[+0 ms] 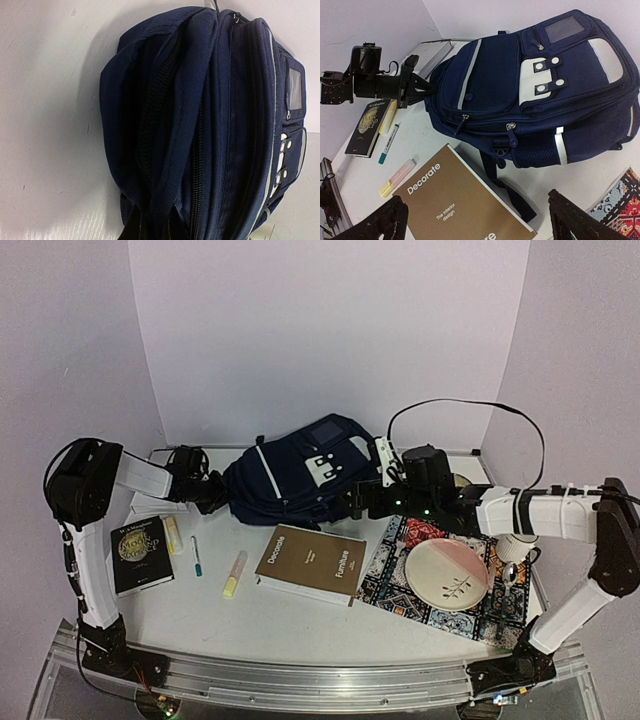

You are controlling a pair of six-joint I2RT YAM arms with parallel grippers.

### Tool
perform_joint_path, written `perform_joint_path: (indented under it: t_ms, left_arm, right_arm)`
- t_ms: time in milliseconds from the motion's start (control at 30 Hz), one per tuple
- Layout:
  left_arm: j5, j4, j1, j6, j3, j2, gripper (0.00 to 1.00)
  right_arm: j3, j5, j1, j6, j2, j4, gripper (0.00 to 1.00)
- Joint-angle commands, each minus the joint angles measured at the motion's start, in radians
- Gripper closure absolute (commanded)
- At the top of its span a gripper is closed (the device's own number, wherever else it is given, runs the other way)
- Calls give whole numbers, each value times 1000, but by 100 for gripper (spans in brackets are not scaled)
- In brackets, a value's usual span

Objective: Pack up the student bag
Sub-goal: Pick up the student bag from the corner of the board.

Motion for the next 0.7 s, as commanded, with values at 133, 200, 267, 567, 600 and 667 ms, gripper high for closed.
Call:
perform_joint_path:
  t_ms: [133,200,267,567,600,667]
  left_arm:
    - [83,101,-13,-75,74,-157,100]
    - [88,121,-14,-102,70,-183,100]
    - [97,142,-14,-129,70,-212,100]
    - [120,191,-20,-200,63,-368,100]
    - [129,191,-25,-196,59,-392,100]
    - [150,191,-33,-179,34,-430,100]
  right_arm:
    - [111,13,4,-23,46,46,2]
    - [128,10,3,-30,59,46,2]
    - [141,6,4,-35,74,46,2]
    - [177,0,3,-50,68,14,2]
    - [175,-5,3,-55,64,13,2]
    - [164,-31,3,-87,55,10,2]
